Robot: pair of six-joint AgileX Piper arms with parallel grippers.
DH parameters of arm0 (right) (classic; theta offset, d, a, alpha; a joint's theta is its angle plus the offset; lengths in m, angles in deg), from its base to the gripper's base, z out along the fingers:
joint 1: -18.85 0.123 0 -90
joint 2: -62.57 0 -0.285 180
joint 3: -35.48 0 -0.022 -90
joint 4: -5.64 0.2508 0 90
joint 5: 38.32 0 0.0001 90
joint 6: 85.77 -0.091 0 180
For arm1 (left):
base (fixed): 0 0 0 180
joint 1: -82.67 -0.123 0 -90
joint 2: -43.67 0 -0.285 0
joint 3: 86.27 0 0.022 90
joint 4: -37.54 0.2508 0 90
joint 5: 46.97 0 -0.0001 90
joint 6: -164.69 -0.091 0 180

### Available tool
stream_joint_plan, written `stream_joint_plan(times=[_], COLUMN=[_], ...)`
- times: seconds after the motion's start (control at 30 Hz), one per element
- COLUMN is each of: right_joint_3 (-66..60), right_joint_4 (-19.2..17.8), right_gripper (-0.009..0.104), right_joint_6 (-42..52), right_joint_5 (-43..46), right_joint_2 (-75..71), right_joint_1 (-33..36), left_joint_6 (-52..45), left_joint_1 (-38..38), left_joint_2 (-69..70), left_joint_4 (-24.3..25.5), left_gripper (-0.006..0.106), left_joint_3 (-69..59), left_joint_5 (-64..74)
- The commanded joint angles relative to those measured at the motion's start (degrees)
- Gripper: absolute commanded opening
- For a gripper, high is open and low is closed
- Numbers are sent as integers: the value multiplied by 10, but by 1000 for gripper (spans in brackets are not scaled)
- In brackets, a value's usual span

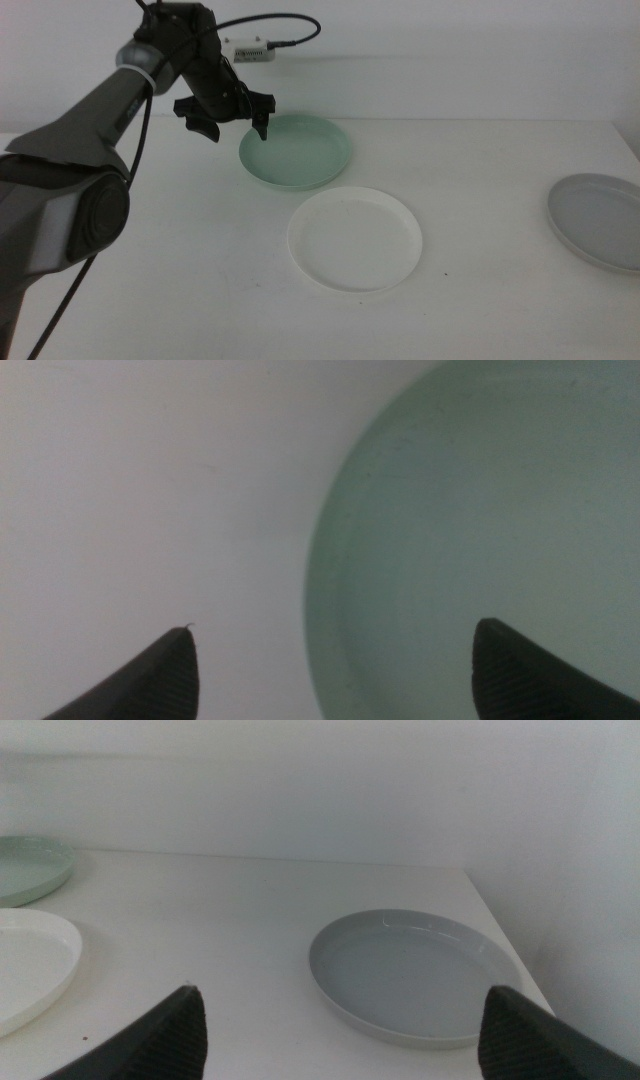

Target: Stack the three bowls on top of each other.

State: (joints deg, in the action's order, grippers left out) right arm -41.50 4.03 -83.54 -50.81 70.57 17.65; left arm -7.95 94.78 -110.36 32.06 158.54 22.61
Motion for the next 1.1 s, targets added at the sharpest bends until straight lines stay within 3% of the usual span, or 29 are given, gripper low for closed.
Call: stream_joint_plan(times=[0.0,0.1,0.23,0.6,1.07], right_joint_3=[-2,-2,-2,-2,-2], right_joint_4=[-4,-4,-4,-4,-4], right_gripper=[93,93,93,93,93], right_joint_6=[1,1,1,1,1], right_joint_5=[5,5,5,5,5], right_joint_2=[-2,-2,-2,-2,-2], right_joint_1=[2,2,2,2,2], left_joint_6=[-1,-1,-1,3,-3], left_joint_1=[0,0,0,0,-5], left_joint_2=[-4,-15,-25,-38,18], left_joint_4=[-6,-10,-13,-11,-32], left_gripper=[93,89,74,1,-2], left_joint_3=[5,5,5,5,33], left_joint_5=[-11,-16,-18,-23,-42])
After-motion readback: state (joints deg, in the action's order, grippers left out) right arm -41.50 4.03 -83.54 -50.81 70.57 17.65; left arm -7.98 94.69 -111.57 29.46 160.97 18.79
